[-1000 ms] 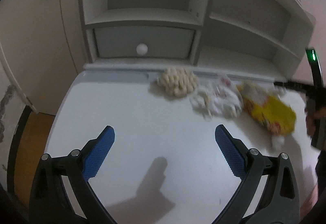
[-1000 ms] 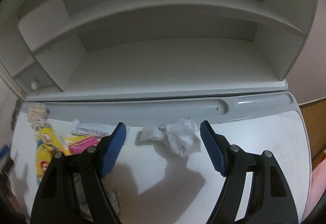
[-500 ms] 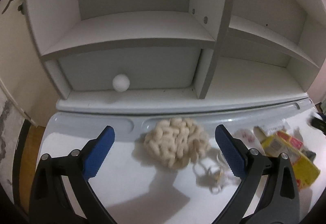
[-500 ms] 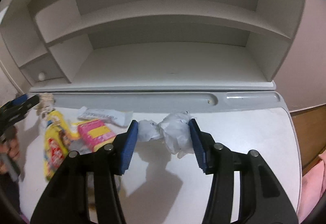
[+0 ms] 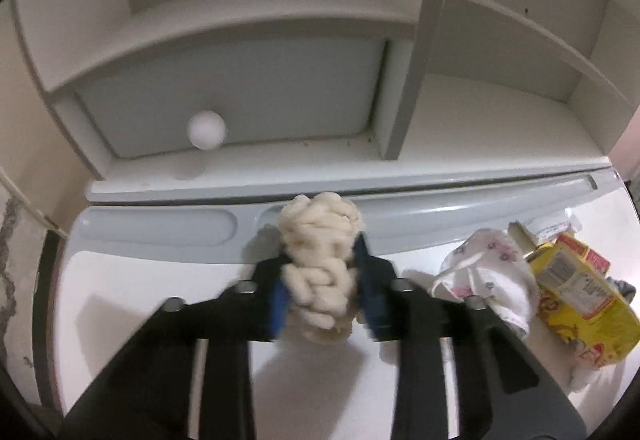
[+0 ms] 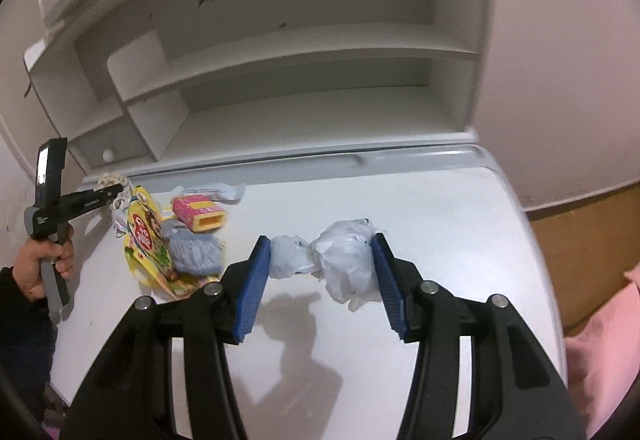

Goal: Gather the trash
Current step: 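Carry the tissue and puffed snack to the bin and open both grippers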

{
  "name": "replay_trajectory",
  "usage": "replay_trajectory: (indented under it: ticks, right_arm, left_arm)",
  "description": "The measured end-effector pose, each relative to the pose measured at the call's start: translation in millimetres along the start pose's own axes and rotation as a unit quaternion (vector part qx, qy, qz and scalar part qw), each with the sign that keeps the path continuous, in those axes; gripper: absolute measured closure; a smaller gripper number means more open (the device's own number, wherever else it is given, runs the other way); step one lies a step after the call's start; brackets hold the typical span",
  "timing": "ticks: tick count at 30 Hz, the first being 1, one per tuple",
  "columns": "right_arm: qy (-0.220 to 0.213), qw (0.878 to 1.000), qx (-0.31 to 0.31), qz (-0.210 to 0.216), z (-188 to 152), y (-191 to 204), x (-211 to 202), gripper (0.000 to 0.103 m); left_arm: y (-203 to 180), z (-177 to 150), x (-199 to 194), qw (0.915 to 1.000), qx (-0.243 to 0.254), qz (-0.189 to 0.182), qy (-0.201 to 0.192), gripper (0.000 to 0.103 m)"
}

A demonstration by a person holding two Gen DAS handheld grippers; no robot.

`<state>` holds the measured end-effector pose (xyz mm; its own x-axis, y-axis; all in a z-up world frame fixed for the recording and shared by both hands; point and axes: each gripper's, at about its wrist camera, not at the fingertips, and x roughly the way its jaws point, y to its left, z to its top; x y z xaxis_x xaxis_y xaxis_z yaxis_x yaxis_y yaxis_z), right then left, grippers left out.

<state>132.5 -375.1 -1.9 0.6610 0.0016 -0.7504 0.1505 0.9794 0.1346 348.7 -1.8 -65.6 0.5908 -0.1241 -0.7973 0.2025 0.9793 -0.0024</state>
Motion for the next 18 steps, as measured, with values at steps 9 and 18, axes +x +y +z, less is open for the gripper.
replay_trajectory:
  ticks: [9,18]
  right_arm:
    - [-0.04,0.991,0.113,-0.063,-87.1,-123.9,-95.9,0.052]
    - [-0.04,0.952,0.251,-0.172,-213.2,-247.6,-165.3,0.052]
  left_arm:
    - [-85.5,-3.6,-110.9,0.9943,0.061,-0.041,-0.077,0.079]
    - [-325.3,-78.0,-221.7,0.9382,0.226,-0.225,-0.135,0.079]
